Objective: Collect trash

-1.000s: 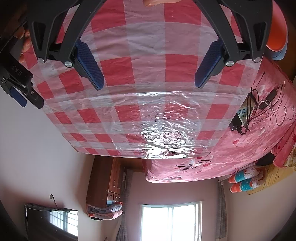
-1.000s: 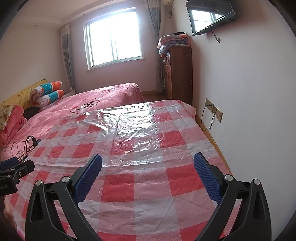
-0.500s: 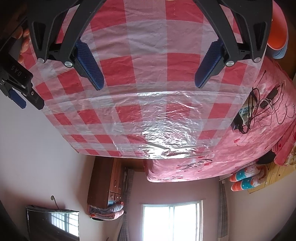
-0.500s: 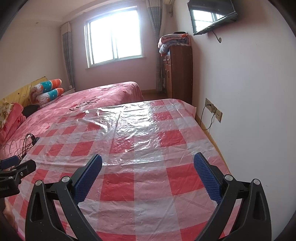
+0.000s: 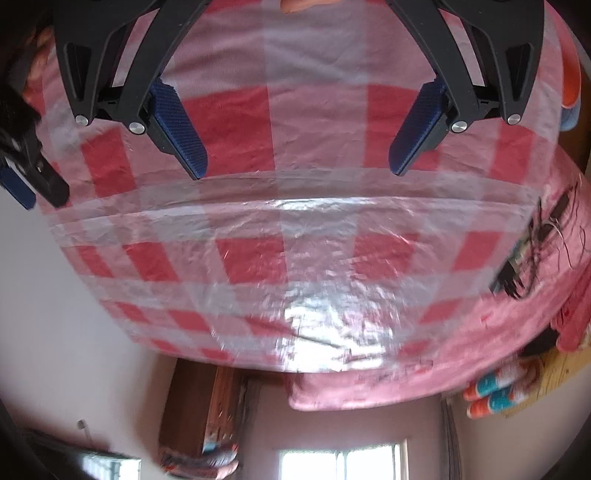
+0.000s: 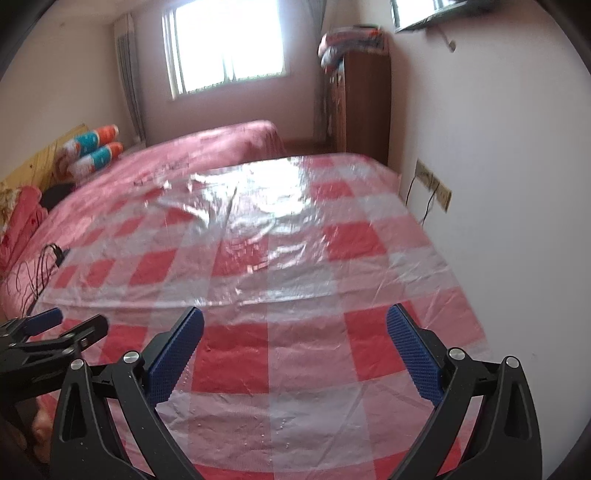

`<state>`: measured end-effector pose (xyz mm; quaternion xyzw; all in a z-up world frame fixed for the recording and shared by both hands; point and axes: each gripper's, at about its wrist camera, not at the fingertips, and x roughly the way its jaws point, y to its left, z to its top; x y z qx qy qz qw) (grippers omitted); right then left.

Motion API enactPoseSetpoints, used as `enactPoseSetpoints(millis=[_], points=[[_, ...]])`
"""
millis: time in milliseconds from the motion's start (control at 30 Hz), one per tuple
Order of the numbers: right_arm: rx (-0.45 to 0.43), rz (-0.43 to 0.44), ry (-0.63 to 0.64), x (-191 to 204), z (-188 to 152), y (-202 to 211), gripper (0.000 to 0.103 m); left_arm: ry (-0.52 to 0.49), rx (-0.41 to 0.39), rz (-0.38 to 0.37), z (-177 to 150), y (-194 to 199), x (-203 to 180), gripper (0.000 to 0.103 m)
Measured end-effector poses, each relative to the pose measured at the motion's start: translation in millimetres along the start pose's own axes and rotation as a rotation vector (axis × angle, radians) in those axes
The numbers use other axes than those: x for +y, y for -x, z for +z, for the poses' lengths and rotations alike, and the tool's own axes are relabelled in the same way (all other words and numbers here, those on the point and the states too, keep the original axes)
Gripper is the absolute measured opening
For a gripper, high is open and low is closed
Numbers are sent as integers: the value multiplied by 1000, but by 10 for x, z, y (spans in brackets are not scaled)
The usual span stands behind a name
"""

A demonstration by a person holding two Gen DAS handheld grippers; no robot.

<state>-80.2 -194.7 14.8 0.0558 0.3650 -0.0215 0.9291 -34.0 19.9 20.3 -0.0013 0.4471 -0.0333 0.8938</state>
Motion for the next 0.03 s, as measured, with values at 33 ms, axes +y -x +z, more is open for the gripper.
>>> enactPoseSetpoints(millis=[33], points=[[15,-5,4,9,4,-35,98,1,20,-3,12,-69,-16,99]])
